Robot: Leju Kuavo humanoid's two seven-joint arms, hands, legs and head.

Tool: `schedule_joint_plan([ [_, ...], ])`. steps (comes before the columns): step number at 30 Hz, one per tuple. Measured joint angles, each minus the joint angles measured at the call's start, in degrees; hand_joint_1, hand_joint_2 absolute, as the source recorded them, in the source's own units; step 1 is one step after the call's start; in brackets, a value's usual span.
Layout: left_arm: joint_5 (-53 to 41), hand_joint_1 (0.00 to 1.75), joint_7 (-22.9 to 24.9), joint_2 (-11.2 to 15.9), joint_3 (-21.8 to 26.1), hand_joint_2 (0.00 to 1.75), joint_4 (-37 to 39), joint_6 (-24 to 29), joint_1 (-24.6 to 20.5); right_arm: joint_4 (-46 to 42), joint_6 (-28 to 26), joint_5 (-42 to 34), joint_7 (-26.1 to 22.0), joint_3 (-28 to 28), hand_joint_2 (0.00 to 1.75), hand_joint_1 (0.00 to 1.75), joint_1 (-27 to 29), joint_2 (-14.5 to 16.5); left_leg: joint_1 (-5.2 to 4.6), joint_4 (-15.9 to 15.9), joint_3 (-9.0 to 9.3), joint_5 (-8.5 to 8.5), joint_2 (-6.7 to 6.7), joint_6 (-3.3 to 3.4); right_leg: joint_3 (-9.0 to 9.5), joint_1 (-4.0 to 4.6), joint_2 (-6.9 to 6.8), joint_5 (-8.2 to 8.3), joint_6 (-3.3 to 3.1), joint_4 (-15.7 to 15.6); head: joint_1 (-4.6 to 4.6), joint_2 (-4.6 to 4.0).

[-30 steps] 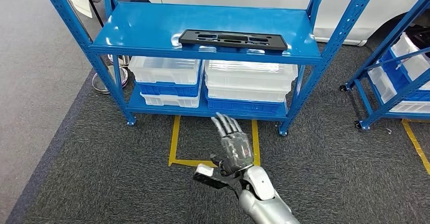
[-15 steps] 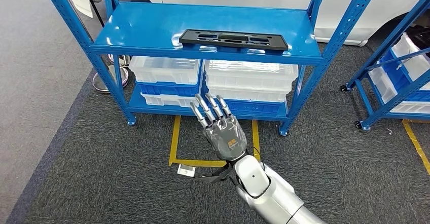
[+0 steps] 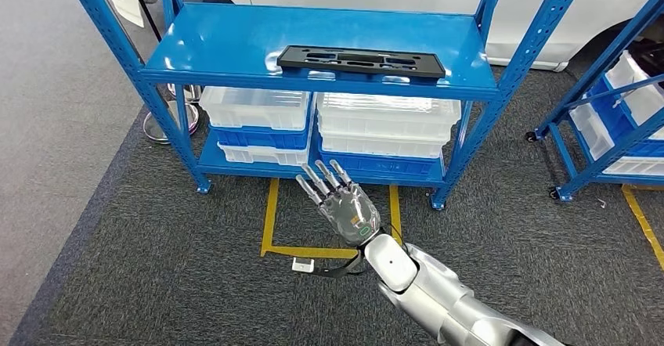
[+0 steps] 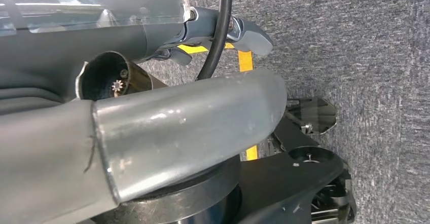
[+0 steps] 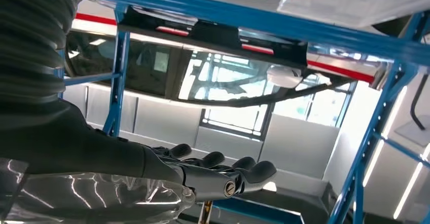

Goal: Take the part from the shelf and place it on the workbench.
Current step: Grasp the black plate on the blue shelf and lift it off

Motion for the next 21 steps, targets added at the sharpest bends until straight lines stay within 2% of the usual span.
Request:
schedule_joint_plan([
  [5, 0.04, 0.00, -0.11, 0.00, 0.00, 0.00, 0.00, -0.01, -0.03, 2.88, 0.82, -0.59, -1.30, -0.51, 1.75, 0.00, -0.33, 0.85, 0.00, -0.01, 0.00, 0.00, 0.00, 0.00, 0.00, 0.00, 0.00, 0.00, 0.00, 0.00, 0.00, 0.00],
  [11, 0.58, 0.00, -0.25, 0.00, 0.02, 0.00, 0.00, -0.25, 0.13, 5.46, 7.14, -3.27, -5.67, -3.88, 1.75, 0.00, -0.62, 1.75, 0.00, -0.01, 0.00, 0.00, 0.00, 0.00, 0.00, 0.00, -0.01, 0.00, 0.00, 0.00, 0.00, 0.00],
  [21, 1.26, 0.00, -0.50, 0.00, 0.03, 0.00, 0.00, -0.29, 0.47, 7.23, 11.10, -7.10, -8.64, -8.58, 1.75, 0.00, -1.93, 2.80, 0.00, 0.00, 0.00, 0.00, 0.00, 0.00, -0.01, 0.00, -0.01, 0.00, 0.00, 0.00, 0.00, 0.00],
])
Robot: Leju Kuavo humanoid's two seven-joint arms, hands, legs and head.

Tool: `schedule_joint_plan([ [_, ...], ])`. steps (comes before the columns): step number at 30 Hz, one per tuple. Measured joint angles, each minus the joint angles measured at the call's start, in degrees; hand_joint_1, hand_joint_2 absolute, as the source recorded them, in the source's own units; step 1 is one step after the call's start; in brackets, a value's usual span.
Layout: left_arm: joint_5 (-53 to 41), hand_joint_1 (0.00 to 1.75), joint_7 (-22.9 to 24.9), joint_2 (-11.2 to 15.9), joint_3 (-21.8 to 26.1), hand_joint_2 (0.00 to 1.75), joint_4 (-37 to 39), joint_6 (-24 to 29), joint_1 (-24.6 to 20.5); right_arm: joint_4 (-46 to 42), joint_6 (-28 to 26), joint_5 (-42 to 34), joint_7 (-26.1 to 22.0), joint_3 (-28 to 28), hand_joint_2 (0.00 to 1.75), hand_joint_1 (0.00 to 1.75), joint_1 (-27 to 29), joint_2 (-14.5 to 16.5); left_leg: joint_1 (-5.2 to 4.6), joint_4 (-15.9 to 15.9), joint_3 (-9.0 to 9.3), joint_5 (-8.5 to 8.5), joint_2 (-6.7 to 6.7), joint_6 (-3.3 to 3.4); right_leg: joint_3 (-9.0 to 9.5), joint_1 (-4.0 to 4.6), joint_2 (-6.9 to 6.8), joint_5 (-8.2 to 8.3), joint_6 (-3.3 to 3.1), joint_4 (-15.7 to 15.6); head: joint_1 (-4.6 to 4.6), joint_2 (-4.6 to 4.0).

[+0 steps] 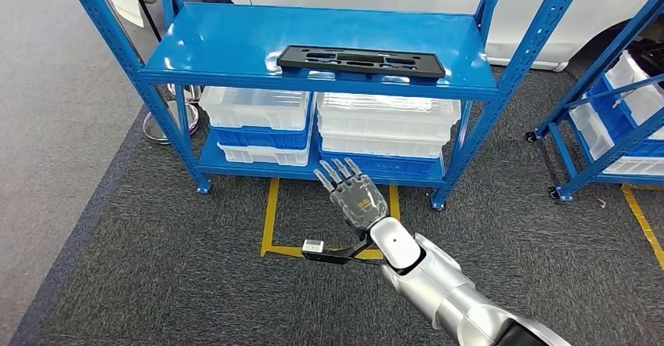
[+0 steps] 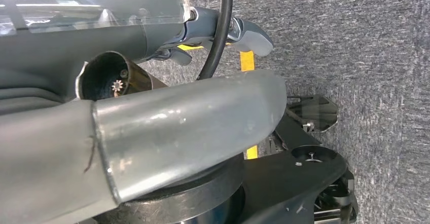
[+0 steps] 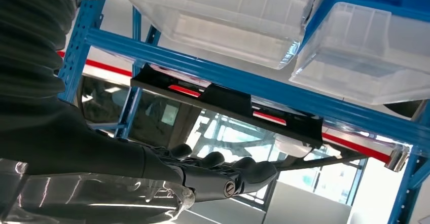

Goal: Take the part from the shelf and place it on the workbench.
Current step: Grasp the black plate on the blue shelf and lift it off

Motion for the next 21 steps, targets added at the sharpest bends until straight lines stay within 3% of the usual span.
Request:
schedule_joint_plan([
  [12, -0.40, 0.00, 0.37, 0.00, 0.01, 0.00, 0.14, 0.20, 0.22, -2.67, -0.38, -4.66, 0.63, -7.95, 1.75, 0.00, 1.86, 0.32, 0.00, 0.00, 0.00, 0.00, 0.00, 0.00, -0.01, 0.00, 0.00, 0.00, 0.00, 0.00, 0.00, 0.00],
  [21, -0.79, 0.00, 0.77, 0.07, 0.01, 0.00, 0.28, 0.23, 0.24, -6.87, -1.07, -4.68, 0.03, -9.96, 1.75, 0.00, 4.10, 0.25, 0.00, 0.00, 0.00, 0.00, 0.00, 0.00, -0.02, 0.01, 0.00, 0.00, 0.00, 0.00, 0.00, 0.00],
])
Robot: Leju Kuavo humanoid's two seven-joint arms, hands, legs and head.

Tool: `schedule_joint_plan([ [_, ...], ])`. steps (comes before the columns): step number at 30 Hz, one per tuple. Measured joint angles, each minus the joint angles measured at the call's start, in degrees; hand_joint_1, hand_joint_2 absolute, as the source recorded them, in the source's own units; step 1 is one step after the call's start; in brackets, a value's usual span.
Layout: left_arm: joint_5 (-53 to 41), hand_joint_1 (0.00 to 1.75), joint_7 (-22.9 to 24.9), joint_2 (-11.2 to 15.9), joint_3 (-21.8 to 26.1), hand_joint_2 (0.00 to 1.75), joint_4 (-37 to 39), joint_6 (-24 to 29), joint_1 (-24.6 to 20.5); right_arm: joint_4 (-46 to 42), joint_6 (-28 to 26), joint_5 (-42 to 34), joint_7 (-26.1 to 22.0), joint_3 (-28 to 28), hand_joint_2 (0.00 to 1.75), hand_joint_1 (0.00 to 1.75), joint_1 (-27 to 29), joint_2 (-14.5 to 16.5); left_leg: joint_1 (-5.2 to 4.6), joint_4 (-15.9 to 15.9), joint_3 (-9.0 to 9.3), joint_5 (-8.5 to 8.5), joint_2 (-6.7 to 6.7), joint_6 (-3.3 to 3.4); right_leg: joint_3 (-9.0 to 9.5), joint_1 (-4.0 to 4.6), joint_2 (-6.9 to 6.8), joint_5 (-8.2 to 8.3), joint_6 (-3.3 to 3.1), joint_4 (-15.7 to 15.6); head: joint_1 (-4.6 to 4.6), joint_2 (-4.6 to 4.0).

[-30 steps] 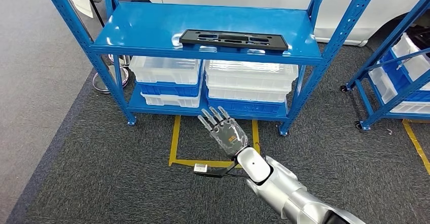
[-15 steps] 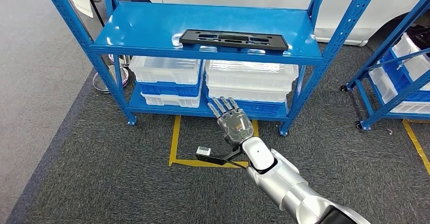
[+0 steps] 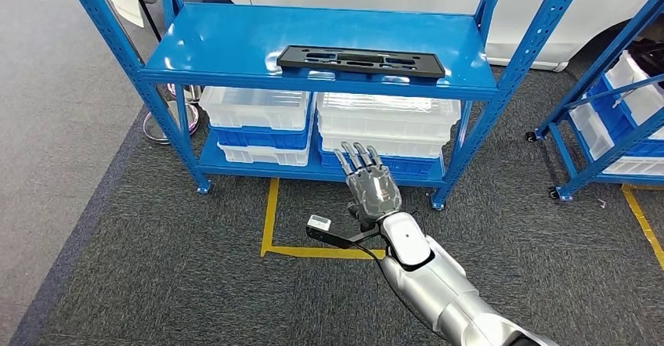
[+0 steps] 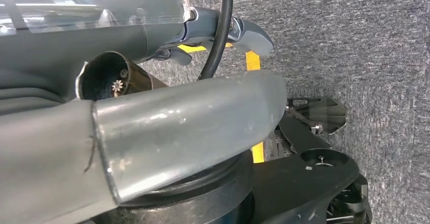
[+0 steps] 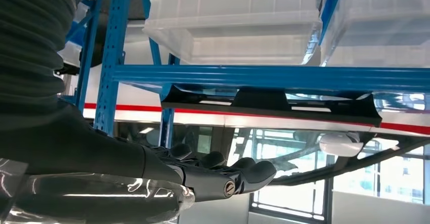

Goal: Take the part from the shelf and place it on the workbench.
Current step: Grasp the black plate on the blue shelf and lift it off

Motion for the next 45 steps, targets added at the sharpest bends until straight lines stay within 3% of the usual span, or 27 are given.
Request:
schedule_joint_plan([
  [10, -1.48, 0.00, 0.14, 0.31, -0.50, 0.00, 0.01, 1.13, -0.11, -2.86, 1.16, -0.09, -0.65, -0.37, 1.75, 0.00, 0.53, -0.08, -0.27, 0.47, -0.21, -0.04, 0.01, 0.24, -0.08, -0.38, 0.19, 0.20, 0.34, -0.19, -0.01, 0.00],
  [12, -1.66, 0.00, 0.21, 0.31, -0.64, 0.00, 0.01, 1.56, -0.20, -3.28, 1.14, -0.10, -0.95, -0.37, 1.75, 0.00, 0.56, -0.09, -0.08, -0.14, 0.01, 0.31, 0.35, 0.64, -0.11, -0.33, 0.13, 0.20, 0.61, -0.18, -0.01, 0.00],
  [13, -1.76, 0.00, 0.22, 0.30, -0.71, 0.00, 0.01, 1.71, -0.24, -3.53, 1.17, -0.11, -1.03, -0.37, 1.75, 0.00, 0.54, -0.10, 0.11, -0.64, 0.20, 0.58, 0.66, 0.97, -0.45, -0.17, -0.61, -0.29, 0.73, 0.51, 0.04, 0.00],
  [14, -1.86, 0.00, 0.22, 0.29, -0.80, 0.00, 0.01, 1.86, -0.27, -3.78, 1.20, -0.13, -1.10, -0.37, 1.75, 0.00, 0.51, -0.11, 0.31, -1.13, 0.39, 0.84, 1.02, 1.27, -1.25, -0.04, -1.60, -1.25, 0.86, 2.13, 0.09, 0.00],
  [16, -1.92, 0.00, 0.22, 0.28, -0.95, 0.00, 0.02, 2.11, -0.21, -4.10, 1.29, -0.24, -1.26, -0.37, 1.75, 0.00, 0.54, -0.12, 0.47, -1.51, 0.52, 1.01, 1.69, 1.57, -4.63, -0.07, -3.72, -4.36, 1.14, 8.61, 0.18, 0.00],
  [18, -1.94, 0.00, 0.22, 0.28, -0.98, 0.00, 0.03, 2.38, -0.09, -4.25, 1.35, -0.51, -1.47, -0.37, 1.75, 0.00, 0.80, -0.14, 0.55, -1.46, 0.54, 0.87, 2.20, 1.46, -8.13, -0.56, -4.41, -6.05, 1.51, 14.77, 0.18, 0.00],
  [19, -1.95, 0.00, 0.22, 0.28, -0.99, 0.00, 0.03, 2.50, -0.04, -4.33, 1.38, -0.67, -1.59, -0.37, 1.75, 0.00, 0.94, -0.15, 0.64, -1.41, 0.62, 0.72, 2.37, 1.30, -8.72, -0.84, -4.59, -5.36, 1.71, 15.32, 0.17, 0.00],
  [20, -1.96, 0.00, 0.20, 0.27, -0.99, 0.00, 0.03, 2.57, -0.02, -4.45, 1.40, -0.79, -1.70, -0.37, 1.75, 0.00, 1.02, -0.16, 0.80, -1.31, 0.78, 0.50, 2.48, 1.03, -8.07, -1.11, -4.73, -3.53, 1.90, 13.42, 0.17, 0.00],
  [22, -1.97, 0.00, 0.17, 0.28, -1.01, 0.00, 0.04, 2.64, -0.04, -4.77, 1.43, -0.92, -1.86, -0.37, 1.75, 0.00, 1.06, -0.17, 1.06, -0.94, 1.14, -0.18, 2.63, 0.23, -4.71, -1.43, -5.13, 0.56, 2.25, 5.93, 0.20, 0.00],
  [24, -1.98, 0.00, 0.14, 0.33, -1.02, 0.00, 0.06, 2.69, -0.14, -5.04, 1.46, -0.96, -1.95, -0.37, 1.75, 0.00, 1.08, -0.16, 0.96, -0.48, 1.10, -0.74, 2.71, -0.64, -2.60, -1.26, -5.30, 1.72, 1.93, 1.25, 0.19, 0.00],
  [27, -2.01, 0.00, 0.11, 0.35, -1.03, 0.00, 0.07, 2.75, -0.16, -5.31, 1.49, -0.96, -1.98, -0.37, 1.75, 0.00, 1.28, -0.16, 0.95, -0.54, 1.10, -1.08, 2.89, -1.62, -2.60, -0.96, -5.06, 1.05, 0.52, 0.95, 0.17, 0.00],
  [29, -2.02, 0.00, 0.09, 0.35, -1.03, 0.00, 0.07, 2.75, -0.18, -5.56, 1.49, -0.96, -1.98, -0.37, 1.75, 0.00, 1.21, -0.14, 1.11, 1.25, 0.49, -2.35, 2.97, -2.06, -2.21, -1.01, -4.94, 0.89, -0.41, 0.74, 0.15, 0.00],
  [30, -2.02, 0.00, 0.09, 0.35, -1.03, 0.00, 0.07, 2.75, -0.22, -5.70, 1.49, -0.96, -1.98, -0.37, 1.75, 0.00, 1.16, -0.11, 1.13, 4.03, -0.84, -3.77, 2.96, -2.18, -1.96, -1.00, -4.94, 0.78, -0.78, 0.62, 0.14, 0.00],
  [33, -2.02, 0.00, 0.09, 0.35, -1.05, 0.00, 0.07, 2.76, -0.20, -5.80, 1.51, -0.96, -1.98, -0.37, 1.75, 0.00, 1.27, -0.08, 1.03, 15.97, -7.57, -8.03, 2.94, -2.14, -1.56, -0.48, -4.90, 0.34, -1.48, 0.65, 0.14, 0.00],
  [34, -2.02, 0.00, 0.09, 0.35, -1.05, 0.00, 0.07, 2.77, -0.12, -5.80, 1.51, -0.96, -1.98, -0.37, 1.75, 0.00, 1.34, -0.08, 1.01, 17.75, -8.98, -7.79, 2.93, -2.00, -1.39, -0.28, -4.80, 0.20, -1.62, 0.67, 0.14, 0.00],
  [35, -2.02, 0.00, 0.09, 0.35, -1.05, 0.00, 0.07, 2.77, -0.04, -5.81, 1.51, -0.96, -1.98, -0.37, 1.75, 0.00, 1.39, -0.08, 0.97, 17.20, -9.30, -6.30, 2.93, -1.75, -1.15, -0.10, -4.67, 0.04, -1.70, 0.69, 0.14, 0.00],
  [37, -2.02, 0.00, 0.09, 0.37, -1.05, 0.00, 0.08, 2.77, 0.03, -5.84, 1.51, -0.96, -1.98, -0.37, 1.75, 0.00, 1.40, -0.07, 0.70, 10.08, -6.96, -1.02, 2.87, -0.92, -0.43, 0.14, -4.39, -0.41, -1.68, 0.70, 0.14, 0.00],
  [39, -2.02, 0.00, 0.08, 0.46, -1.05, 0.00, 0.12, 2.78, -0.01, -5.87, 1.53, -0.96, -1.98, -0.37, 1.75, 0.00, 1.35, -0.05, 0.20, 3.23, -4.16, 2.09, 2.74, -0.06, -0.11, 0.31, -4.26, -0.76, -1.37, 0.73, 0.15, 0.00],
  [43, -2.02, 0.00, 0.10, 0.51, -1.09, 0.00, 0.16, 2.79, -0.21, -6.06, 1.54, -0.96, -1.98, -0.37, 1.75, 0.00, 1.37, -0.04, -0.06, 0.46, -3.07, 2.23, 2.64, 0.53, -0.20, 0.18, -4.24, -0.87, -0.12, 0.46, 0.16, 0.00],
  [45, -2.01, 0.00, 0.10, 0.49, -1.09, 0.00, 0.16, 2.80, -0.12, -6.25, 1.52, -0.97, -1.98, -0.37, 1.75, 0.00, 1.24, -0.07, 0.33, -0.42, -2.38, 2.47, 2.79, 1.00, -1.04, 0.24, -4.39, -2.32, 0.44, 2.61, 0.20, 0.00],
])
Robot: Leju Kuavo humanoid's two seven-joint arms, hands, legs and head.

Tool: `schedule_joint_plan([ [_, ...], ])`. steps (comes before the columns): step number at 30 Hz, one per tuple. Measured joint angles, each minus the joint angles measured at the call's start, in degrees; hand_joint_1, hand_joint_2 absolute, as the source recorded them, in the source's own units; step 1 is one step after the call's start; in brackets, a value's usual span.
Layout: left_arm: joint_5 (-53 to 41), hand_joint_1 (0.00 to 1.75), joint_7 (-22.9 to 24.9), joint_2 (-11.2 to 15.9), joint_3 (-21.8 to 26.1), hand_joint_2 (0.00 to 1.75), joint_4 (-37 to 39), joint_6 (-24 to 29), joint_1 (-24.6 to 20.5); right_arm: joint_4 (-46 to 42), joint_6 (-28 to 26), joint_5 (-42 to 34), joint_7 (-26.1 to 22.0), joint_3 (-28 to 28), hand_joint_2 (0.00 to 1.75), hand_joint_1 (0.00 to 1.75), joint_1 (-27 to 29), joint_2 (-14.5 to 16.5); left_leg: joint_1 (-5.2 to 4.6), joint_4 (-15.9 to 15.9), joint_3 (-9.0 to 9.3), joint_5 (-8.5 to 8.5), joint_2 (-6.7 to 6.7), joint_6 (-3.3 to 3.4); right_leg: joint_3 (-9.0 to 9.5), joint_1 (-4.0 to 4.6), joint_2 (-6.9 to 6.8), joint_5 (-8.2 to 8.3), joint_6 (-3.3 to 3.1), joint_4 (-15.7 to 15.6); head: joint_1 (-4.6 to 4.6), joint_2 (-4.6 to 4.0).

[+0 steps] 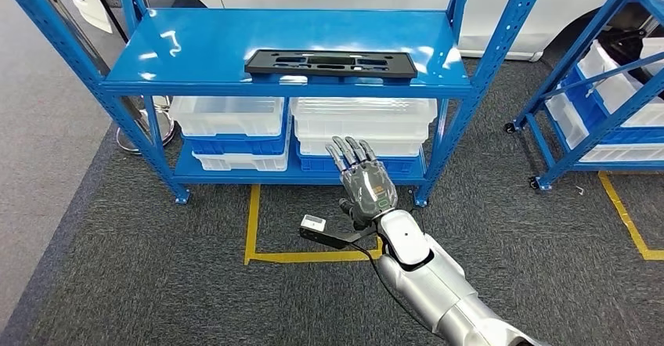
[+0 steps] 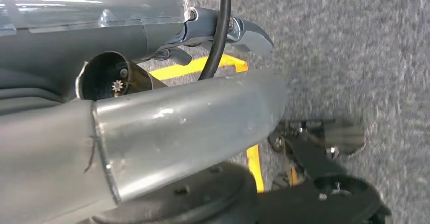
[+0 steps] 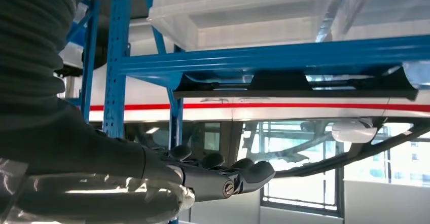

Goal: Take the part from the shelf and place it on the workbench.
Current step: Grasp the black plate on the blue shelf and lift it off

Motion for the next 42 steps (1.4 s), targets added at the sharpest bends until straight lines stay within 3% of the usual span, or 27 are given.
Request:
schedule_joint_plan([
  [3, 0.02, 0.00, -0.03, -0.03, -0.01, 0.00, 0.00, 0.04, -0.06, -0.05, 0.01, -0.16, 0.00, 0.00, 1.75, 0.00, 0.08, -0.09, 0.08, -0.28, 0.44, -0.14, 0.08, 0.49, -5.64, -0.31, -0.17, -4.26, 0.64, 10.48, 0.03, 0.00],
  [4, 0.04, 0.00, -0.04, -0.03, -0.02, 0.00, 0.00, 0.05, -0.06, -0.05, 0.01, -0.24, -0.01, 0.00, 1.75, 0.00, 0.23, -0.14, 0.07, -0.23, 0.52, -0.29, 0.07, 0.54, -7.26, -0.44, -0.20, -4.58, 0.81, 12.96, 0.04, 0.00],
  [5, 0.06, 0.00, -0.04, -0.04, -0.02, 0.00, 0.00, 0.06, 0.00, -0.05, 0.02, -0.30, -0.01, 0.00, 1.75, 0.00, 0.35, -0.17, 0.07, -0.16, 0.67, -0.47, 0.05, 0.51, -7.88, -0.56, -0.25, -3.76, 0.92, 13.33, 0.04, 0.00],
  [7, 0.10, 0.00, -0.05, -0.09, -0.02, 0.00, 0.00, 0.08, 0.10, -0.09, 0.09, -0.34, -0.02, 0.00, 1.75, 0.00, 0.40, -0.19, 0.07, 0.05, 1.24, -1.00, 0.01, 0.31, -5.62, -0.74, -0.43, 0.79, 0.88, 7.39, 0.04, 0.00],
  [9, 0.09, 0.00, -0.09, -0.11, -0.04, 0.00, 0.01, 0.08, 0.12, -0.21, 0.23, -0.33, -0.04, 0.00, 1.75, 0.00, 0.34, -0.18, -0.08, 0.32, 1.64, -1.61, -0.04, -0.15, -2.29, -0.60, -0.59, 3.83, 0.50, 0.26, 0.04, 0.00],
  [10, 0.08, 0.00, -0.11, -0.11, -0.07, 0.00, 0.02, 0.10, 0.07, -0.32, 0.31, -0.29, -0.08, 0.00, 1.75, 0.00, 0.35, -0.17, -0.16, 0.41, 1.67, -1.79, -0.05, -0.46, -1.45, -0.45, -0.62, 4.16, 0.28, -1.55, 0.03, 0.00],
  [12, 0.03, 0.00, -0.13, -0.13, -0.18, 0.00, 0.02, 0.14, -0.01, -0.55, 0.46, -0.19, -0.15, 0.00, 1.75, 0.00, 0.42, -0.16, -0.28, 0.33, 1.65, -1.91, -0.02, -1.11, -1.22, -0.24, -0.51, 3.79, -0.20, -2.20, 0.02, 0.00],
  [15, -0.16, 0.00, -0.09, -0.14, -0.34, 0.00, 0.02, 0.16, 0.01, -1.14, 0.91, -0.15, -0.24, 0.00, 1.75, 0.00, 0.40, -0.06, -0.15, 2.18, 1.04, -3.48, 0.02, -1.96, -0.62, -0.71, -0.44, 3.78, -1.23, -2.88, -0.01, 0.00],
  [18, -0.40, 0.00, -0.04, -0.14, -0.43, 0.00, 0.02, 0.16, 0.03, -1.33, 1.40, -0.22, -0.61, 0.02, 1.75, 0.00, 0.40, 0.25, -0.06, 12.90, -4.51, -8.19, -0.01, -2.48, -0.18, -0.75, -0.57, 3.49, -1.94, -3.09, -0.09, 0.00],
  [19, -0.43, 0.00, -0.03, -0.14, -0.47, 0.00, 0.02, 0.16, 0.09, -1.33, 1.55, -0.26, -0.79, 0.04, 1.75, 0.00, 0.46, 0.34, -0.04, 16.09, -6.46, -8.95, -0.01, -2.60, -0.11, -0.72, -0.58, 3.37, -2.01, -3.06, -0.08, 0.00],
  [20, -0.44, 0.00, -0.02, -0.14, -0.51, 0.00, 0.02, 0.16, 0.16, -1.33, 1.72, -0.29, -0.97, 0.08, 1.75, 0.00, 0.51, 0.43, 0.00, 17.29, -7.48, -8.53, -0.01, -2.66, 0.01, -0.70, -0.54, 3.25, -2.01, -3.03, -0.08, 0.00],
  [21, -0.44, 0.00, -0.02, -0.14, -0.56, 0.00, 0.02, 0.16, 0.21, -1.33, 1.90, -0.31, -1.10, 0.16, 1.75, 0.00, 0.51, 0.56, 0.06, 16.06, -7.30, -6.89, 0.00, -2.67, 0.21, -0.71, -0.47, 3.08, -1.94, -2.98, -0.08, 0.00],
  [23, -0.44, 0.00, -0.02, -0.14, -0.66, 0.00, 0.02, 0.16, 0.22, -1.35, 2.30, -0.34, -1.28, 0.43, 1.75, 0.00, 0.45, 0.96, 0.18, 8.66, -4.30, -2.13, 0.00, -2.51, 0.81, -0.74, -0.31, 2.56, -1.60, -2.81, -0.08, 0.00],
  [25, -0.44, 0.00, -0.02, -0.15, -0.77, 0.00, 0.02, 0.16, 0.12, -1.38, 2.59, -0.40, -1.35, 0.77, 1.75, 0.00, 0.30, 1.34, 0.04, 2.45, -1.48, 0.12, -0.08, -2.12, 1.05, -0.54, -0.24, 2.08, -1.03, -2.52, -0.07, 0.00],
  [28, -0.44, 0.00, 0.00, -0.17, -0.87, 0.00, 0.02, 0.16, -0.07, -1.45, 2.85, -0.68, -1.52, 1.44, 1.75, 0.00, 0.15, 1.63, -0.18, 1.05, -0.88, -0.09, -0.30, -1.22, 1.07, -0.35, -0.30, 1.90, -0.15, -2.59, -0.08, 0.00],
  [30, -0.44, 0.00, 0.04, -0.23, -0.87, 0.00, 0.02, 0.17, -0.02, -1.49, 2.89, -0.97, -1.74, 1.78, 1.75, 0.00, -0.01, 1.73, -0.02, 0.64, -0.60, 0.00, -0.32, -0.47, 0.58, -0.52, -0.40, 0.88, 0.43, -1.27, -0.06, 0.00],
  [31, -0.44, 0.00, 0.05, -0.27, -0.87, 0.00, 0.02, 0.17, -0.02, -1.50, 2.90, -1.09, -1.83, 1.92, 1.75, 0.00, -0.14, 1.75, 0.07, 0.46, -0.46, 0.03, -0.31, -0.11, -0.46, -0.60, -0.43, -0.32, 0.67, 0.93, -0.05, 0.00],
  [33, -0.44, 0.00, 0.07, -0.37, -0.89, 0.00, 0.02, 0.18, -0.09, -1.49, 2.94, -1.26, -1.93, 2.36, 1.75, 0.00, -0.32, 1.76, 0.04, 0.43, -0.36, -0.10, -0.28, 0.38, -4.31, -0.68, -0.48, -3.52, 0.98, 8.23, -0.05, 0.00],
  [34, -0.44, 0.00, 0.07, -0.41, -0.89, 0.00, 0.02, 0.19, -0.10, -1.49, 2.98, -1.30, -1.97, 2.59, 1.75, 0.00, -0.31, 1.76, -0.01, 0.47, -0.32, -0.21, -0.29, 0.48, -6.33, -0.70, -0.48, -4.49, 1.07, 11.67, -0.05, 0.00],
  [35, -0.44, 0.00, 0.07, -0.44, -0.90, 0.00, 0.02, 0.19, -0.07, -1.48, 3.01, -1.32, -2.01, 2.80, 1.75, 0.00, -0.27, 1.76, -0.06, 0.51, -0.20, -0.35, -0.31, 0.53, -7.66, -0.70, -0.48, -4.44, 1.07, 13.53, -0.06, 0.00],
  [36, -0.44, 0.00, 0.07, -0.45, -0.90, 0.00, 0.02, 0.19, -0.04, -1.48, 3.04, -1.33, -2.03, 2.95, 1.75, 0.00, -0.24, 1.76, -0.12, 0.55, 0.01, -0.54, -0.35, 0.55, -7.95, -0.69, -0.49, -3.25, 0.98, 13.30, -0.06, 0.00],
  [39, -0.48, 0.00, 0.05, -0.59, -0.90, 0.00, 0.02, 0.19, -0.06, -1.48, 3.20, -1.50, -2.22, 3.16, 1.75, 0.00, -0.41, 1.76, -0.39, 0.59, 1.01, -1.27, -0.52, 0.26, -3.40, -0.33, -0.53, 3.32, -0.10, 2.40, -0.05, 0.00],
  [40, -0.50, 0.00, 0.04, -0.66, -0.91, 0.00, 0.02, 0.19, -0.11, -1.48, 3.32, -1.65, -2.32, 3.27, 1.75, 0.00, -0.54, 1.80, -0.47, 0.61, 1.14, -1.45, -0.55, 0.06, -2.04, -0.12, -0.58, 4.28, -0.48, -0.55, -0.04, 0.00],
  [42, -0.54, 0.00, 0.00, -0.74, -0.96, 0.00, 0.02, 0.18, -0.21, -1.48, 3.59, -1.93, -2.49, 3.56, 1.75, 0.00, -0.70, 1.86, -0.54, 0.49, 1.13, -1.60, -0.51, -0.47, -1.25, 0.20, -0.58, 4.07, -0.92, -2.24, -0.05, 0.00],
])
